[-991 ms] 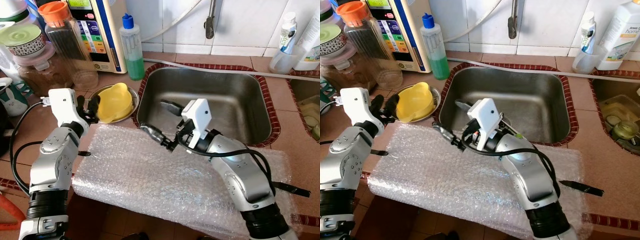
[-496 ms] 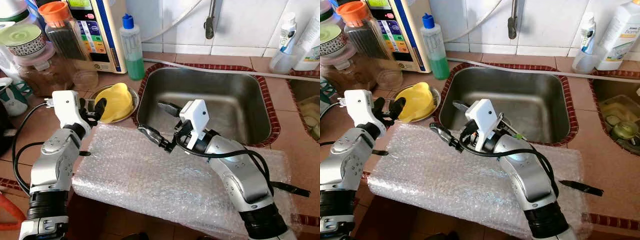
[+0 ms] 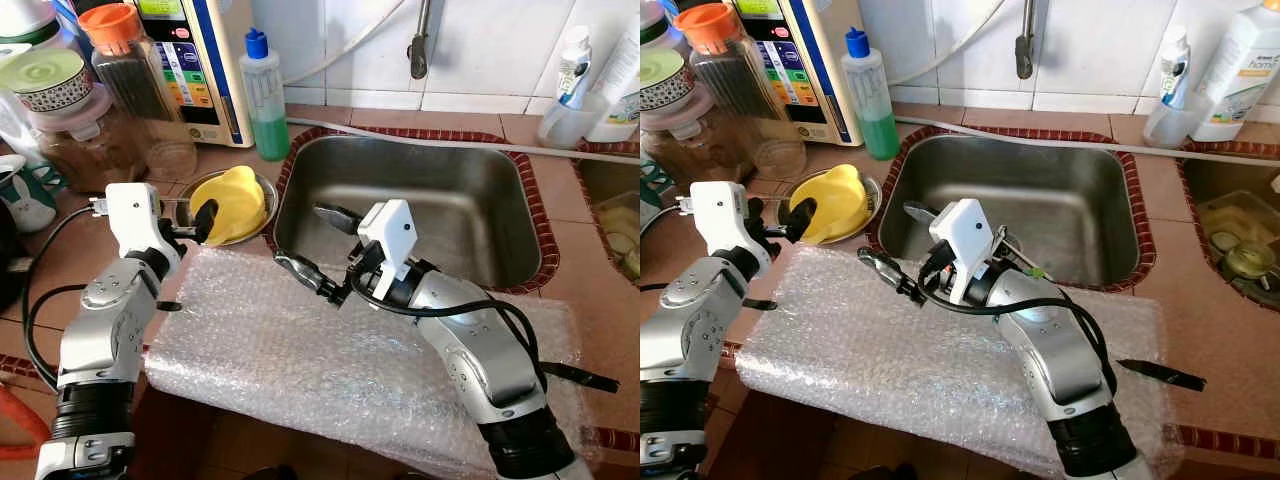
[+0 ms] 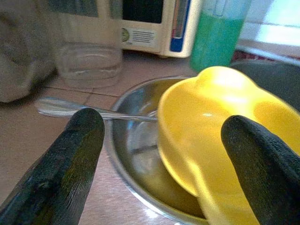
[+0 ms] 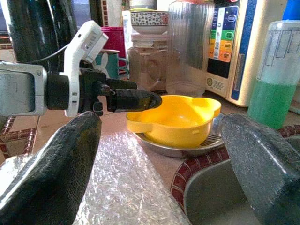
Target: Kitchen organization
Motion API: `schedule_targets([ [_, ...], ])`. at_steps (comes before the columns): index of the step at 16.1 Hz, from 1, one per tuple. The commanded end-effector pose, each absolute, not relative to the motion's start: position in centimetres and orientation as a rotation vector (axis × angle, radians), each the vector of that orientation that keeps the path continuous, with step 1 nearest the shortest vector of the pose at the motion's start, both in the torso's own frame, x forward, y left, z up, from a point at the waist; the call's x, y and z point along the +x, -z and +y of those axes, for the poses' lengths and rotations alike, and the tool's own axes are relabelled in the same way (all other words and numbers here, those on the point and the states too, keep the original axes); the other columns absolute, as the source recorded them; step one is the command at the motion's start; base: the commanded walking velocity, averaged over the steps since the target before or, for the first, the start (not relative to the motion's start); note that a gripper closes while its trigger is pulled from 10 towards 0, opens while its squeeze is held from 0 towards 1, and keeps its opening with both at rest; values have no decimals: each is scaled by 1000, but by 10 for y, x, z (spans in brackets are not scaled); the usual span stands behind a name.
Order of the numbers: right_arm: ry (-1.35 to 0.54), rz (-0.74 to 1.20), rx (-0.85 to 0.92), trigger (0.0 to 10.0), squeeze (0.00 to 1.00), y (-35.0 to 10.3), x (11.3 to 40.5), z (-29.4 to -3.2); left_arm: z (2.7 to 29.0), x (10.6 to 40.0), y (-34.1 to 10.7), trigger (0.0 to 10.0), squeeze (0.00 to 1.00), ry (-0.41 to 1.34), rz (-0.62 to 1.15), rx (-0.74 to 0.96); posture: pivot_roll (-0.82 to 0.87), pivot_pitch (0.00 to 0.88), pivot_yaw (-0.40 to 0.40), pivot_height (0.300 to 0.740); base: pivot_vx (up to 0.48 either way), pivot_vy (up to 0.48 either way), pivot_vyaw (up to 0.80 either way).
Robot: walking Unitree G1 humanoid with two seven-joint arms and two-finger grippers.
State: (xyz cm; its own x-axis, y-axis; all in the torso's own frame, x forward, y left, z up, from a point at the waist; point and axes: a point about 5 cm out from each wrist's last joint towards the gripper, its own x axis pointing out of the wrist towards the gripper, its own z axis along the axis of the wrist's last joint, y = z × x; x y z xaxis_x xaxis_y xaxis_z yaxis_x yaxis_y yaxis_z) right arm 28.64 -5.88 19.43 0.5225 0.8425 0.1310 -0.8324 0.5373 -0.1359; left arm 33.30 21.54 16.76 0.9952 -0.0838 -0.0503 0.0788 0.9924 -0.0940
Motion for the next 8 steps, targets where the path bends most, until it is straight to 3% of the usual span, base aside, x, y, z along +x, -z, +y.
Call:
schedule_targets([
  [1, -1029, -200, -63, 10000, 1000, -197, 284, -53, 221, 330, -159, 10000, 1000, 63, 101, -73, -155, 125, 86, 740, 0, 0, 0],
  [2, -1036, -199, -63, 10000, 1000, -196, 284, -52, 221, 329, -156, 10000, 16, 71, 122, -78, -154, 123, 82, 740, 0, 0, 0],
  [8, -1051, -202, -76, 10000, 1000, -198, 285, -52, 211, 330, -164, 10000, 0, 121, 96, -113, -154, 117, 68, 740, 0, 0, 0],
])
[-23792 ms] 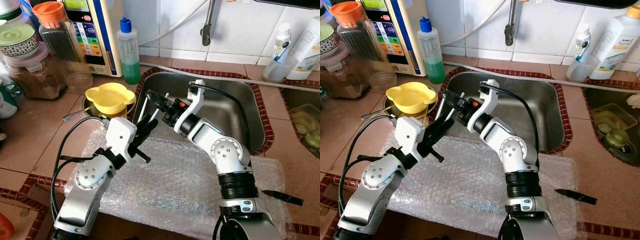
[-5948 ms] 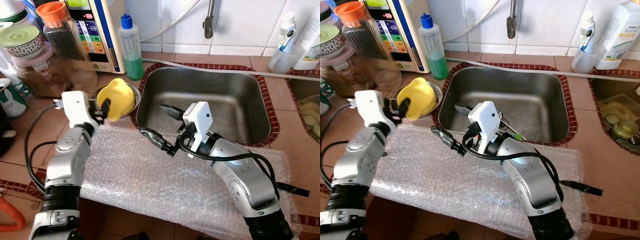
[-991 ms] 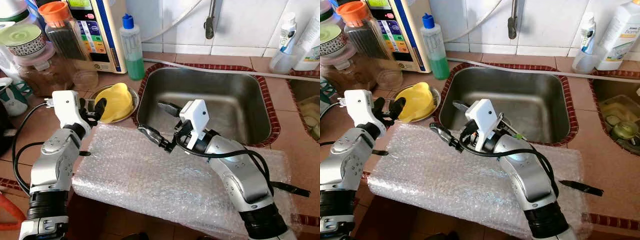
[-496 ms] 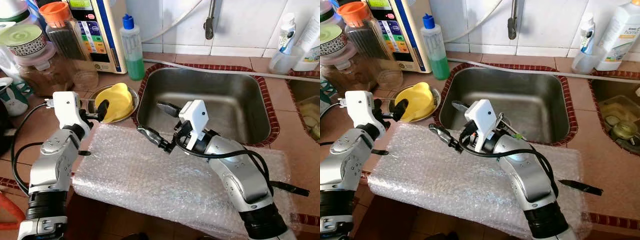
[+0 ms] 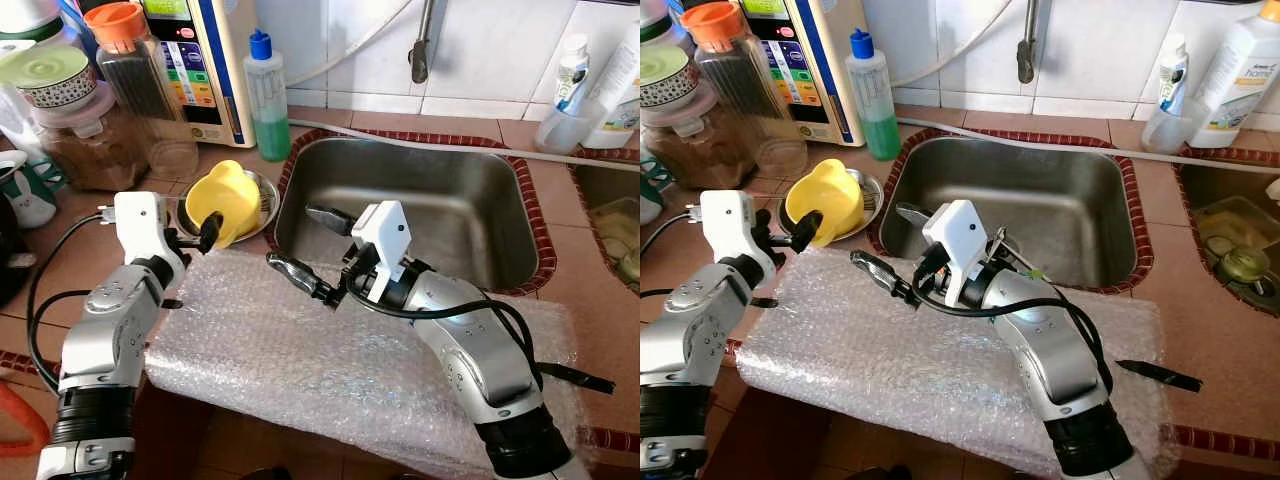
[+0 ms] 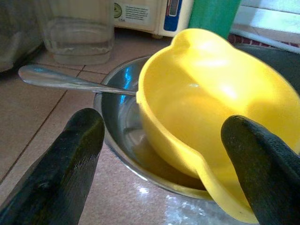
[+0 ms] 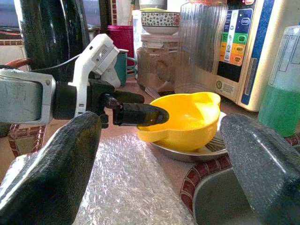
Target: Kitchen organization
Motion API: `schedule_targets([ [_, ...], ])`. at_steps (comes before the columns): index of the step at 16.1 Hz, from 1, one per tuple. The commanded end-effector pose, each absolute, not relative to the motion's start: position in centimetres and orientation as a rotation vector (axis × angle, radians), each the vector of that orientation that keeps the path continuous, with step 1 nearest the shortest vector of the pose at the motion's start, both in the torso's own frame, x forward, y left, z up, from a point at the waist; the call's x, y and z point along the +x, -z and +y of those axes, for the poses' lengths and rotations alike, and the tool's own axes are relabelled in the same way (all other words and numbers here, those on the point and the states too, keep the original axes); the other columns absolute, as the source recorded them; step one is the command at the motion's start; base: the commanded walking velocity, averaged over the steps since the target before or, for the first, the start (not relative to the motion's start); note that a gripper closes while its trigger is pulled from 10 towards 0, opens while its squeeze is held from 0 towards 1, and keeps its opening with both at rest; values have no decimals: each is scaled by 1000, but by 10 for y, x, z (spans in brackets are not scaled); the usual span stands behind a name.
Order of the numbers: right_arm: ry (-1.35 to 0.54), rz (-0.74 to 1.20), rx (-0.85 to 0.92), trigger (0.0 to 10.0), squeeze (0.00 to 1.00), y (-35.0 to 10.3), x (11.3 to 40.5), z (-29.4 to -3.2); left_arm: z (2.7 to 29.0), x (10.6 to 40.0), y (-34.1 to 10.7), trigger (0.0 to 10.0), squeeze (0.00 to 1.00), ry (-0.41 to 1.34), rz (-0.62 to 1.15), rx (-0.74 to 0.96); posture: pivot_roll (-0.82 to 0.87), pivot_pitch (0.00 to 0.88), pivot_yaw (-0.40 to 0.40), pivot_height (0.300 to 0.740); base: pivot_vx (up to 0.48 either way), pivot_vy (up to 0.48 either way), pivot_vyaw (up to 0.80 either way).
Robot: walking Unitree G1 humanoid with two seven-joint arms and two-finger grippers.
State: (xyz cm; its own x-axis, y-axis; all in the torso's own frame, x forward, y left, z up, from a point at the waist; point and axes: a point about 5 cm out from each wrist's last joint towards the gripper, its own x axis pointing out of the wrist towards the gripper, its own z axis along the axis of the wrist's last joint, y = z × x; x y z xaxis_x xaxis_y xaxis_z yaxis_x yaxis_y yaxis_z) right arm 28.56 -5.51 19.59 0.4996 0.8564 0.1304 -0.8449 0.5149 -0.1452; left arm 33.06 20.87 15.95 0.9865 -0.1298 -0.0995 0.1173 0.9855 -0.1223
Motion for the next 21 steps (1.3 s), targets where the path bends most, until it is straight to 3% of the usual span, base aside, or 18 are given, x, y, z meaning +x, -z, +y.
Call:
schedule_targets([
  [1, -1052, -203, -77, 10000, 1000, -198, 285, -52, 210, 330, -167, 10000, 0, 124, 87, -111, -155, 116, 67, 740, 0, 0, 0],
  [6, -1052, -202, -83, 10000, 1000, -198, 286, -52, 209, 333, -168, 10000, 0, 137, 98, -146, -161, 114, 67, 740, 0, 0, 0],
  [7, -1049, -204, -85, 10000, 1000, -199, 287, -52, 209, 332, -165, 0, 0, 150, 126, -159, -163, 113, 68, 740, 0, 0, 0],
  [21, -1038, -208, -93, 10000, 988, -199, 288, -54, 214, 331, -161, 0, 0, 124, 139, -178, -167, 116, 65, 740, 0, 0, 0],
])
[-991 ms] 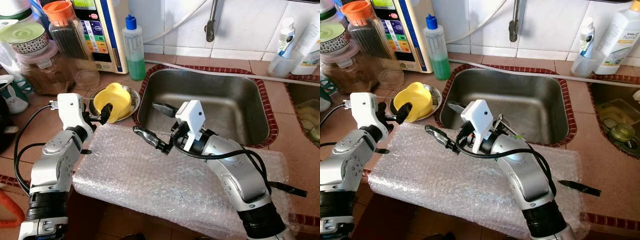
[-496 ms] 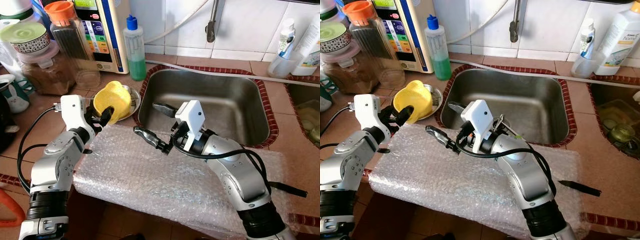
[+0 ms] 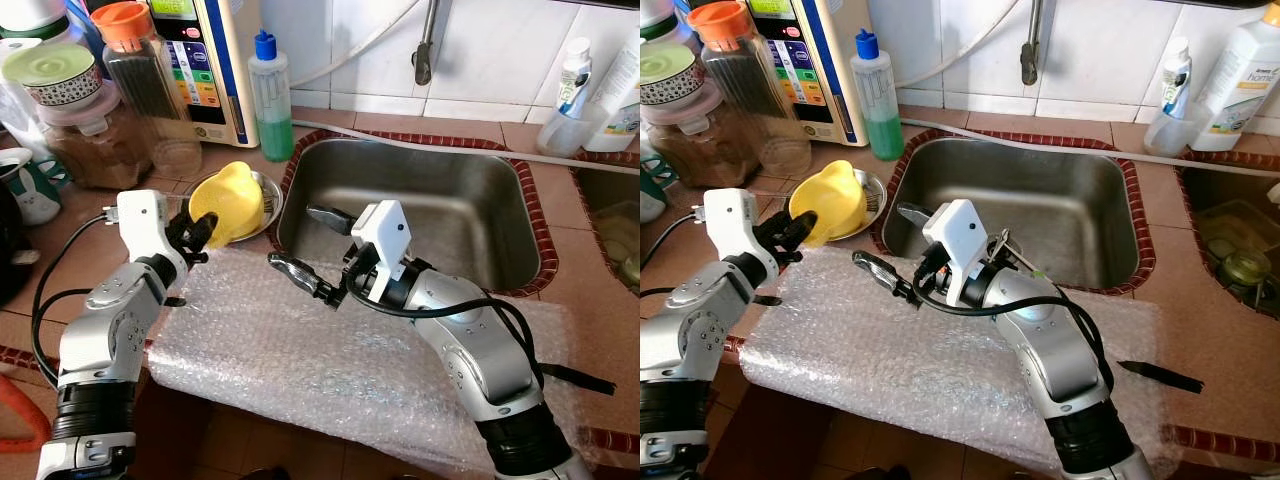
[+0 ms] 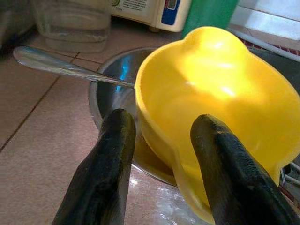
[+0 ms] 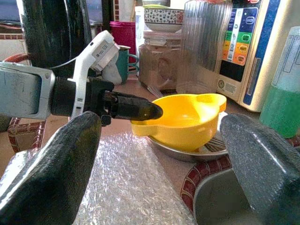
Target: Kitchen organization
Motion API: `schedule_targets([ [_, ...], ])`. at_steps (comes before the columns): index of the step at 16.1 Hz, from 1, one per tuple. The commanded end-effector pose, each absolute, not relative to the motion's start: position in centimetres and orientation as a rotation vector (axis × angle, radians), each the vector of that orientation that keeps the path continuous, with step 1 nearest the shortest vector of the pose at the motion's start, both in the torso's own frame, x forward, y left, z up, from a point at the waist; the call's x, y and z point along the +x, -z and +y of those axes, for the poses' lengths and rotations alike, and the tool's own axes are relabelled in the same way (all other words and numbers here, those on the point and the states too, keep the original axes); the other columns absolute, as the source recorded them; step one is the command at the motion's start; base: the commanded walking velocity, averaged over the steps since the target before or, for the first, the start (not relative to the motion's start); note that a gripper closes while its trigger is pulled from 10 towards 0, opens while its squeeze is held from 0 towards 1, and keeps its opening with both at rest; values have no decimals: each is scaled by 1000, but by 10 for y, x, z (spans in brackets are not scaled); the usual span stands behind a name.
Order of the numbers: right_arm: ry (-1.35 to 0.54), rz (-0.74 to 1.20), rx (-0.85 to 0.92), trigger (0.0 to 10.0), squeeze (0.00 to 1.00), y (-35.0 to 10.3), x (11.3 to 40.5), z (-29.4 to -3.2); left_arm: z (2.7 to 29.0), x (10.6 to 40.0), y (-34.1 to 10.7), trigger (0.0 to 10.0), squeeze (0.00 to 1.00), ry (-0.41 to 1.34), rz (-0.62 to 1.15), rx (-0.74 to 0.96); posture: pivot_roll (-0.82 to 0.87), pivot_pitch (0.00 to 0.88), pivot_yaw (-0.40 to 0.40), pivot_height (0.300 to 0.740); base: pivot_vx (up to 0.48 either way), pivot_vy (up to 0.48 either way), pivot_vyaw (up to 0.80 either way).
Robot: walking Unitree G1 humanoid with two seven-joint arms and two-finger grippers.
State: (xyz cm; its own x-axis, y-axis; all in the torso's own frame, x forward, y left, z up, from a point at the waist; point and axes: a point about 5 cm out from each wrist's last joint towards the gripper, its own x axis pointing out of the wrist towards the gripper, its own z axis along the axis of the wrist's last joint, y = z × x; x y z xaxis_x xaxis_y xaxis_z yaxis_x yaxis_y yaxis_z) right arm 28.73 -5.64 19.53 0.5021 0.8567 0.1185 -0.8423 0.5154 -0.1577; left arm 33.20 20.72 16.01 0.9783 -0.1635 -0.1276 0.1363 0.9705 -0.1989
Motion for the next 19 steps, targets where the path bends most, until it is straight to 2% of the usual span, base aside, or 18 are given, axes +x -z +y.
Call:
schedule_targets([
  [1, -1038, -208, -94, 10000, 988, -199, 288, -54, 214, 330, -161, 0, 0, 122, 139, -178, -167, 116, 65, 740, 0, 0, 0],
  [2, -1037, -207, -94, 10000, 867, -199, 288, -54, 215, 330, -161, 0, 0, 117, 134, -179, -166, 116, 66, 740, 0, 0, 0],
  [3, -1037, -207, -94, 10000, 867, -199, 288, -54, 215, 330, -161, 0, 0, 117, 133, -179, -166, 116, 66, 740, 0, 0, 0],
  [4, -1036, -207, -94, 10000, 812, -199, 288, -54, 215, 331, -164, 0, 0, 105, 116, -179, -164, 117, 66, 740, 0, 0, 0],
  [5, -1033, -208, -94, 10000, 627, -200, 289, -55, 217, 331, -166, 0, 0, 95, 93, -184, -163, 117, 68, 740, 0, 0, 0],
  [6, -1031, -209, -94, 10000, 627, -199, 289, -55, 217, 331, -167, 0, 0, 95, 83, -187, -163, 117, 68, 740, 0, 0, 0],
  [7, -1024, -209, -93, 10000, 373, -199, 290, -55, 216, 331, -167, 0, 0, 98, 84, -188, -162, 118, 70, 740, 0, 0, 0],
  [8, -1017, -208, -91, 10000, 0, -199, 290, -56, 216, 331, -168, 0, 0, 99, 78, -189, -163, 118, 71, 740, 0, 0, 0],
  [19, -993, -213, -92, 10000, 0, -200, 294, -60, 218, 331, -177, 0, 0, 95, 16, -206, -158, 119, 72, 740, 0, 0, 0],
])
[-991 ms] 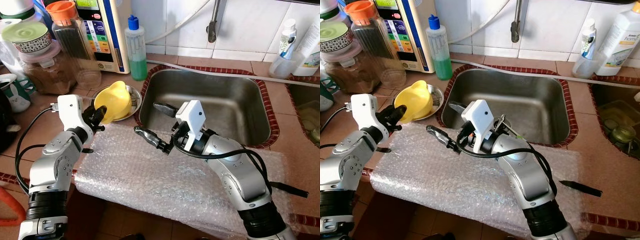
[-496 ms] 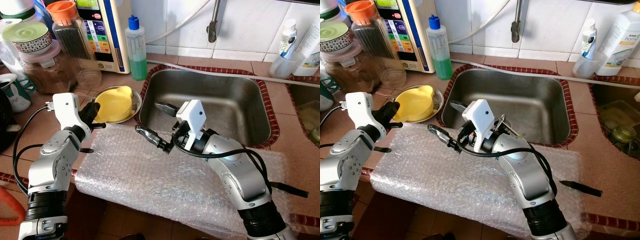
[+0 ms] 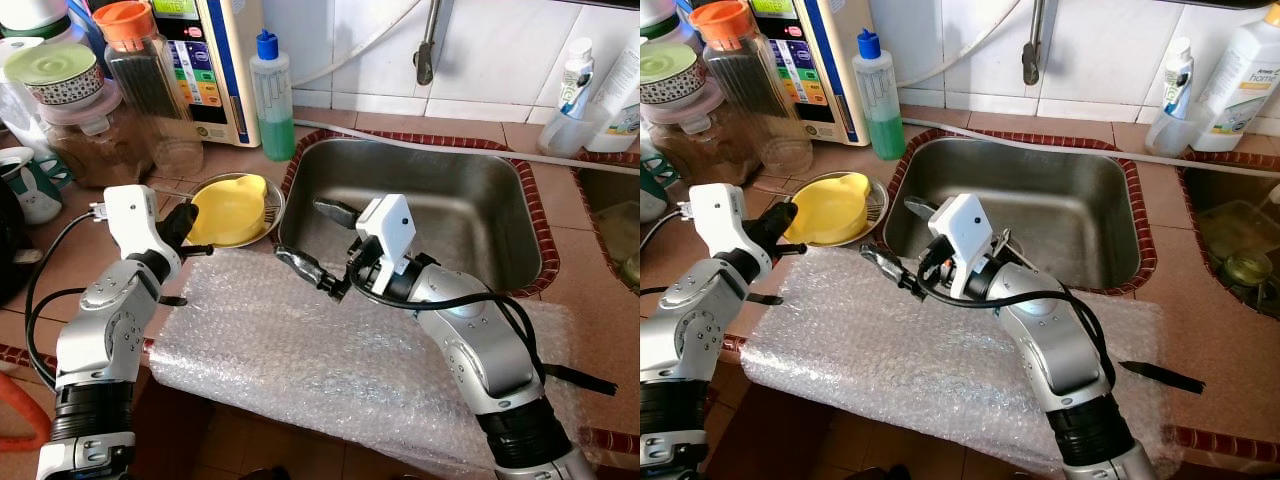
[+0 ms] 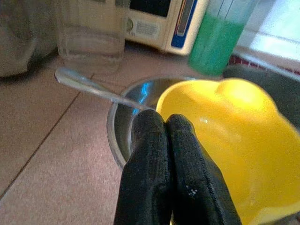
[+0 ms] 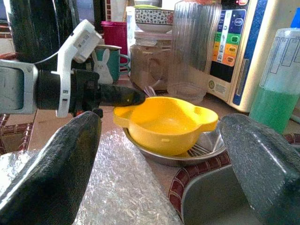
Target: Kitchen organization
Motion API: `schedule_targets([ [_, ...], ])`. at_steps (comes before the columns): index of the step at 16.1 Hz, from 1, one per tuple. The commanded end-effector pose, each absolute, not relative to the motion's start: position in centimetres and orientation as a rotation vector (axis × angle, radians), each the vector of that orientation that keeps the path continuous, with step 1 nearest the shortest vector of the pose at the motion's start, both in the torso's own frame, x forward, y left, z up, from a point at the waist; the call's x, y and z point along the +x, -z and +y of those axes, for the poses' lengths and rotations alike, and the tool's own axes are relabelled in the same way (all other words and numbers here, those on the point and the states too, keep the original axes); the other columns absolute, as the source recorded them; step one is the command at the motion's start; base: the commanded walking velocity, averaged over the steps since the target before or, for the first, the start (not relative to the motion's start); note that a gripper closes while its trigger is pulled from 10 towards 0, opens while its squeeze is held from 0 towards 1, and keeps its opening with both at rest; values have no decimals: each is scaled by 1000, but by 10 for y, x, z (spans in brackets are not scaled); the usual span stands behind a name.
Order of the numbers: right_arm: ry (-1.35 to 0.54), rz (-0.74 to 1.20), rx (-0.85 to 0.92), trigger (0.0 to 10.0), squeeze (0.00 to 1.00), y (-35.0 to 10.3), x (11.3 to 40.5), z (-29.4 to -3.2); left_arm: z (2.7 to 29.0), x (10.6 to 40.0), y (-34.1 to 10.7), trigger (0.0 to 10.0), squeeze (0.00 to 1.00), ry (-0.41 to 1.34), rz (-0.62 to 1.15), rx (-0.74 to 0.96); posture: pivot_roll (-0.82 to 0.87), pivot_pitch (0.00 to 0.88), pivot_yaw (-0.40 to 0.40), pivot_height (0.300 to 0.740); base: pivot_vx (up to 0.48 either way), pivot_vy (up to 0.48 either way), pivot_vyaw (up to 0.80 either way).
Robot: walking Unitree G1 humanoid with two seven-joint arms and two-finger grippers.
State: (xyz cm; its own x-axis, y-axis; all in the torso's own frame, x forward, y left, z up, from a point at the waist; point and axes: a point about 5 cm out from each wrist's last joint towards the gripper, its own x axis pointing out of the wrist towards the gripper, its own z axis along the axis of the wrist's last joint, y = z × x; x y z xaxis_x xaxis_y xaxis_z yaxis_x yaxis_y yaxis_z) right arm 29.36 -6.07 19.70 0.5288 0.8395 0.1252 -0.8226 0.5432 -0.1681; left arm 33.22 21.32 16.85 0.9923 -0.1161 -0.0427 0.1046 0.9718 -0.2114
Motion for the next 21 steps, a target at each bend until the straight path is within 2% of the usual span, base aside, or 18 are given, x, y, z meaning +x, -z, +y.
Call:
schedule_targets([
  [1, -993, -213, -92, 10000, 0, -200, 295, -60, 218, 331, -181, 0, 0, 90, -16, -221, -158, 119, 72, 740, 0, 0, 0],
  [8, -972, -209, -103, 10000, 0, -198, 298, -62, 217, 331, -200, 0, 0, 97, -153, -269, -158, 121, 70, 740, 0, 0, 0],
  [10, -949, -208, -97, 10000, 0, -198, 301, -64, 213, 330, -197, 0, 0, 123, -125, -214, -154, 122, 71, 740, 0, 0, 0],
  [11, -947, -209, -95, 10000, 0, -199, 301, -64, 215, 330, -197, 3765, 1000, 108, -125, -198, -153, 124, 71, 740, 0, 0, 0],
  [12, -947, -210, -95, 10000, 0, -199, 301, -64, 216, 330, -197, 10000, 1000, 103, -129, -211, -153, 124, 72, 740, 0, 0, 0],
  [17, -948, -212, -93, 10000, 0, -198, 300, -62, 233, 332, -189, 10000, 1000, 27, -44, -201, -153, 127, 73, 740, 0, 0, 0],
  [21, -957, -210, -90, 10000, 0, -198, 299, -61, 239, 330, -180, 10000, 1000, 93, 69, -195, -148, 131, 73, 740, 0, 0, 0],
])
